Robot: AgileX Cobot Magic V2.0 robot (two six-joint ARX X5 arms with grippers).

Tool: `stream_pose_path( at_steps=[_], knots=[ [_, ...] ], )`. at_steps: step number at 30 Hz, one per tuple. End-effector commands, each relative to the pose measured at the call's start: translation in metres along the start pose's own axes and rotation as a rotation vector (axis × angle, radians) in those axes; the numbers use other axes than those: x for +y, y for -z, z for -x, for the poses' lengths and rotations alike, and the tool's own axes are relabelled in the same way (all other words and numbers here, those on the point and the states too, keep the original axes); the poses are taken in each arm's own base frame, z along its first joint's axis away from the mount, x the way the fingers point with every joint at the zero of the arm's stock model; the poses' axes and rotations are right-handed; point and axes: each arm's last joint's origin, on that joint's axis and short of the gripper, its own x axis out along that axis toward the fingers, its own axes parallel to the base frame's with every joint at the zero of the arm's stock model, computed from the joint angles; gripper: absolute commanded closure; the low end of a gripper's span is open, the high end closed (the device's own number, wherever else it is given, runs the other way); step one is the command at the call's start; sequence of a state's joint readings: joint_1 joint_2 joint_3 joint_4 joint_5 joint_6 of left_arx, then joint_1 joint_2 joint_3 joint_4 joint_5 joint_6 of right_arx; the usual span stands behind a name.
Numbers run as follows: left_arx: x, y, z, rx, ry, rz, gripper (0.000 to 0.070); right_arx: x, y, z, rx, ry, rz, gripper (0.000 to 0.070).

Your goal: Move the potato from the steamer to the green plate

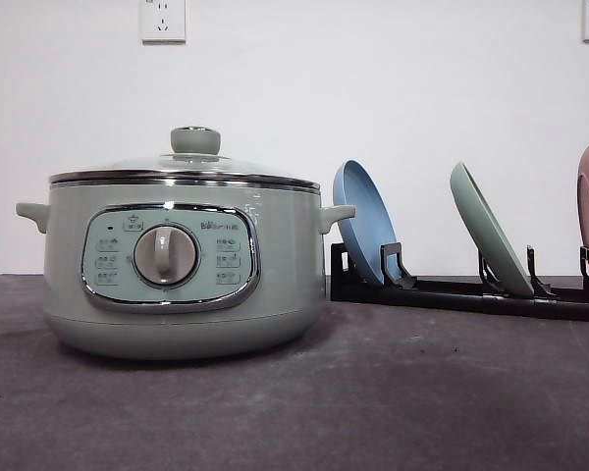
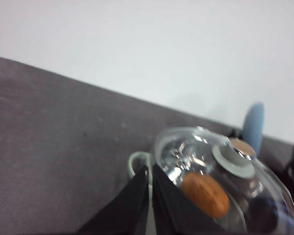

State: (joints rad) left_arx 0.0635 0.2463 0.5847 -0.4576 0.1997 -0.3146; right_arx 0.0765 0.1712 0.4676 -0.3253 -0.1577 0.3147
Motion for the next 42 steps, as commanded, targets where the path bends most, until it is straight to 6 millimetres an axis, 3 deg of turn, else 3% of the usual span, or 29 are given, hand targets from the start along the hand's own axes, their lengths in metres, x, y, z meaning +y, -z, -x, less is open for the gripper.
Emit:
stream_pose_path(
  at_steps=[1, 9, 17, 24, 30, 33, 37, 38, 40, 42],
  knots=[
    [-0.004, -0.009, 0.000, 0.019, 0.022, -0.067, 0.0696, 0.003, -0.009, -0.001, 0.029, 0.007, 0.042, 0.0700],
    [-0.012, -0.032, -0.011, 0.209, 0.102, -0.138, 0.0696, 0.012, -0.040, -0.018, 0.247, -0.012, 0.118, 0.0700],
    [-0.018, -0.039, -0.030, 0.402, 0.215, -0.156, 0.0697, 0.018, -0.062, -0.043, 0.443, -0.087, 0.171, 0.0700],
    [-0.027, -0.040, -0.039, 0.522, 0.303, -0.187, 0.0696, 0.019, -0.064, -0.056, 0.598, -0.139, 0.175, 0.0700],
    [-0.030, -0.040, -0.039, 0.526, 0.331, -0.206, 0.0694, 0.020, -0.062, -0.057, 0.616, -0.147, 0.182, 0.0700],
    [-0.030, -0.040, -0.039, 0.526, 0.331, -0.206, 0.0585, 0.020, -0.062, -0.057, 0.616, -0.146, 0.181, 0.0646],
    [-0.030, -0.040, -0.039, 0.526, 0.330, -0.205, 0.0227, 0.020, -0.062, -0.057, 0.617, -0.144, 0.174, 0.0325],
    [-0.030, -0.040, -0.039, 0.526, 0.330, -0.205, 0.0166, 0.020, -0.062, -0.057, 0.617, -0.144, 0.174, 0.0276],
    [-0.030, -0.040, -0.039, 0.526, 0.330, -0.205, 0.0107, 0.020, -0.062, -0.057, 0.616, -0.144, 0.174, 0.0244],
    [-0.030, -0.040, -0.039, 0.526, 0.330, -0.205, 0.0098, 0.020, -0.062, -0.057, 0.616, -0.144, 0.174, 0.0242]
  ],
)
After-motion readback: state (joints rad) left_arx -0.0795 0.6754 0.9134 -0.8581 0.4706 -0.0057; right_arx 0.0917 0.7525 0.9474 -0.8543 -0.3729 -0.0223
